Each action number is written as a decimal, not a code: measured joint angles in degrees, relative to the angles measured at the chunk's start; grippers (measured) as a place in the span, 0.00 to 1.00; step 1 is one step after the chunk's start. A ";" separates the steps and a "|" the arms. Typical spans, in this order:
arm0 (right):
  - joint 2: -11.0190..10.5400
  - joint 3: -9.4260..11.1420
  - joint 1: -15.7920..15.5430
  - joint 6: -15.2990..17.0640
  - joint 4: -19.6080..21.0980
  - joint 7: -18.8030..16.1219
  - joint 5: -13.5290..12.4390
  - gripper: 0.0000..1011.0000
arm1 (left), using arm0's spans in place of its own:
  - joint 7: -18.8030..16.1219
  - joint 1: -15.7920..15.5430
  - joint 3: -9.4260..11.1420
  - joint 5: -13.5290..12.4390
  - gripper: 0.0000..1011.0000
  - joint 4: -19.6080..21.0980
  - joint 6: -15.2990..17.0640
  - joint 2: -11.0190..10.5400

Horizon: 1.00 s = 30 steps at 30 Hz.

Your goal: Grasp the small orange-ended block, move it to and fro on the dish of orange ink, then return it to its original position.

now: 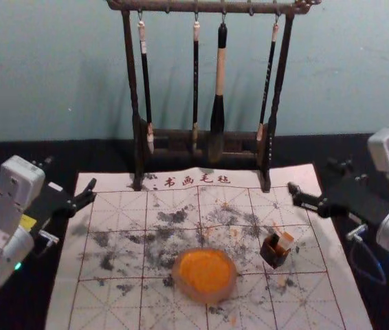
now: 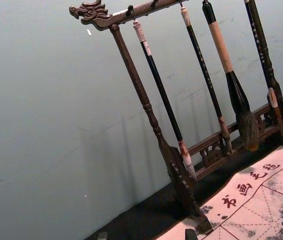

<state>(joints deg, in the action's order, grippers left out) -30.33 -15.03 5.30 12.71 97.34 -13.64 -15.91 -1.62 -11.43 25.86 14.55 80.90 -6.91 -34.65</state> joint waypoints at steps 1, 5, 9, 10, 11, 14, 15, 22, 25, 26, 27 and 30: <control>0.70 0.33 -0.44 -0.78 -0.03 1.52 0.74 0.99 | 0.00 0.00 0.00 0.00 0.99 0.00 0.00 0.00; 3.46 1.02 -2.09 -3.91 -1.38 8.96 5.71 0.99 | 0.00 0.00 0.00 0.00 0.99 0.00 0.00 0.00; 6.27 1.05 -2.93 -6.20 -4.72 15.98 11.07 0.99 | 0.00 0.00 0.00 0.00 0.99 0.00 0.00 0.00; 6.27 1.05 -2.93 -6.20 -4.72 15.98 11.07 0.99 | 0.00 0.00 0.00 0.00 0.99 0.00 0.00 0.00; 6.93 0.98 -3.03 -6.96 -5.96 17.64 12.61 0.99 | 0.00 0.00 0.00 0.00 0.99 0.00 0.00 0.00; 7.94 0.90 -3.12 -8.13 -8.06 19.51 14.56 0.99 | 0.00 0.00 0.00 0.00 0.99 0.00 0.00 0.00; 8.15 0.92 -3.13 -8.28 -8.46 19.75 14.83 0.99 | 0.00 0.00 0.00 0.00 0.99 0.00 0.00 0.00; 9.26 1.85 -2.88 -8.83 -10.73 19.26 14.77 0.99 | 0.00 0.00 0.00 0.00 0.99 0.00 0.00 0.00; 9.18 1.78 -2.88 -8.83 -10.61 19.27 14.78 0.99 | 0.00 0.00 0.00 0.00 0.99 0.00 0.00 0.00; 9.17 1.76 -2.88 -8.82 -10.58 19.28 14.78 0.99 | 0.00 0.00 0.00 0.00 0.99 0.00 0.00 0.00; 9.14 1.72 -2.88 -8.81 -10.53 19.30 14.79 0.99 | 0.00 0.00 0.00 0.00 0.99 0.00 0.00 0.00; 9.08 1.64 -2.89 -8.78 -10.41 19.33 14.80 0.99 | 0.00 0.00 0.00 0.00 0.99 0.00 0.00 0.00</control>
<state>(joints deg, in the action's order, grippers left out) -21.25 -13.39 2.41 3.93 86.94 5.68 -1.11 -1.62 -11.43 25.86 14.55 80.90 -6.91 -34.65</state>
